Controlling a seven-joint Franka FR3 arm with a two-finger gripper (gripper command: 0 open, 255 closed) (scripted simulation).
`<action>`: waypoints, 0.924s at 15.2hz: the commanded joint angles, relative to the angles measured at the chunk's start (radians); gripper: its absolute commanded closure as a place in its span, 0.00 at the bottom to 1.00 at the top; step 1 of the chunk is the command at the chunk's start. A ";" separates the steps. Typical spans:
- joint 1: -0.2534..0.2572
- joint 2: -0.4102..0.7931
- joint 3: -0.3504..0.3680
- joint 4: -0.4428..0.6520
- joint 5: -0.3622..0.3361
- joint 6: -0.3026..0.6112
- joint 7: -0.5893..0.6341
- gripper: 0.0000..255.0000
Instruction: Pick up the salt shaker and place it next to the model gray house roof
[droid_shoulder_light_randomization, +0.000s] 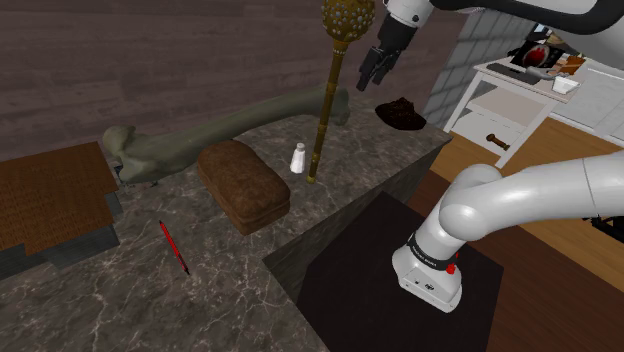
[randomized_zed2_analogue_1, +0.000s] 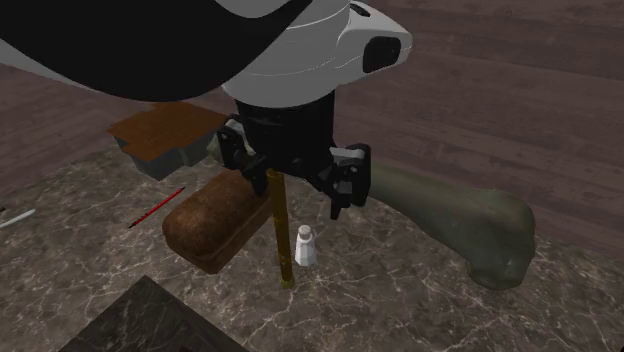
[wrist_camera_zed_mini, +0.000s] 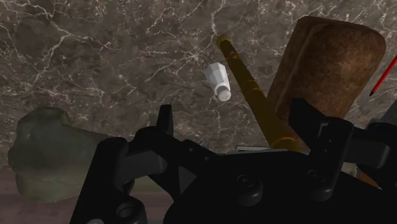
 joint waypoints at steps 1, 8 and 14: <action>0.000 0.000 0.000 0.000 0.000 0.000 0.000 0.00; 0.005 0.066 0.022 -0.181 0.035 0.270 0.045 0.00; 0.018 0.193 0.041 -0.280 0.071 0.517 0.077 0.00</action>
